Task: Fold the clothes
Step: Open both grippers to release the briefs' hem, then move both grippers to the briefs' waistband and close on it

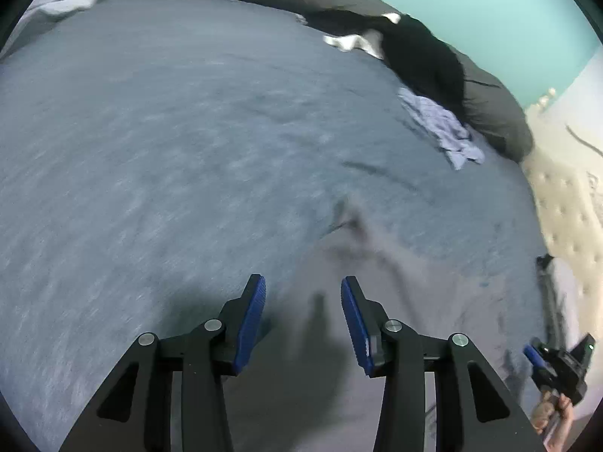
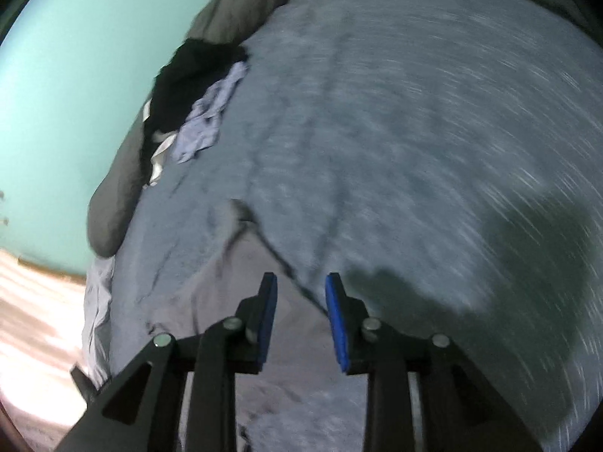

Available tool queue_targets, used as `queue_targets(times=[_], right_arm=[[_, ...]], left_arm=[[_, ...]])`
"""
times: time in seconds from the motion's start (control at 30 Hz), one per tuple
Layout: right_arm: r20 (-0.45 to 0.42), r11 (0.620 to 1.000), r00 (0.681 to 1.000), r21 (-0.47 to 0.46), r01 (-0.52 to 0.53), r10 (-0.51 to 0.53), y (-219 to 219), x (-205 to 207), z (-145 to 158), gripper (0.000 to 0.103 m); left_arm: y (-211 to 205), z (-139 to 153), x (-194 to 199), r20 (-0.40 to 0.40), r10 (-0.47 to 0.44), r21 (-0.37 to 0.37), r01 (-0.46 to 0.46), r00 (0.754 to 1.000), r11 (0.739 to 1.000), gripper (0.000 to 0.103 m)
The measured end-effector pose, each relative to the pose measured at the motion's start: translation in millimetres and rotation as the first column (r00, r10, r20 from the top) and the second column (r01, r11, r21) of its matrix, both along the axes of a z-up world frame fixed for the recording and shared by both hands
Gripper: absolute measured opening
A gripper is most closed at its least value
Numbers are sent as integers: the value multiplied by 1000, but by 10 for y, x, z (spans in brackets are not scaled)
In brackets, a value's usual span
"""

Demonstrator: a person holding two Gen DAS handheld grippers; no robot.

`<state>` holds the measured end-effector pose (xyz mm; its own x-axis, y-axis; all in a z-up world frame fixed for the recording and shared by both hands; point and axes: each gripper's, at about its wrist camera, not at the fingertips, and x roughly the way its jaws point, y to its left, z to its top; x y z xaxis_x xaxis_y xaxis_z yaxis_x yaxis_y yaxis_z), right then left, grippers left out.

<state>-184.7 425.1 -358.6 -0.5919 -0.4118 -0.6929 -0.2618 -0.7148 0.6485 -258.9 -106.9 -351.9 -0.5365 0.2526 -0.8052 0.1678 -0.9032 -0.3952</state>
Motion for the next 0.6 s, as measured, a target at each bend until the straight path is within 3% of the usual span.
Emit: queue_targets(times=[0.07, 0.17, 0.23, 0.37, 0.53, 0.6], right_arm=[[6, 999, 999, 1, -39, 39, -56, -240, 30, 28], [35, 994, 994, 22, -108, 107, -150, -621, 12, 29], [64, 989, 988, 37, -144, 142, -204, -824, -34, 29], [118, 983, 978, 30, -179, 174, -302, -1079, -164, 29], [124, 980, 975, 50, -191, 184, -342, -1153, -174, 29], [130, 980, 975, 59, -189, 180, -338, -1162, -181, 29]], left_arm=[[0, 31, -116, 0, -14, 2, 14, 1000, 1000, 46], [7, -63, -313, 44, -29, 81, 26, 999, 996, 46], [14, -124, -404, 76, -24, 90, 17, 997, 996, 46], [52, -174, -507, 91, -16, 82, 9, 996, 997, 46], [138, -168, -621, 88, -30, 30, 28, 996, 999, 45], [194, -157, -666, 90, -47, 0, 47, 995, 999, 32]])
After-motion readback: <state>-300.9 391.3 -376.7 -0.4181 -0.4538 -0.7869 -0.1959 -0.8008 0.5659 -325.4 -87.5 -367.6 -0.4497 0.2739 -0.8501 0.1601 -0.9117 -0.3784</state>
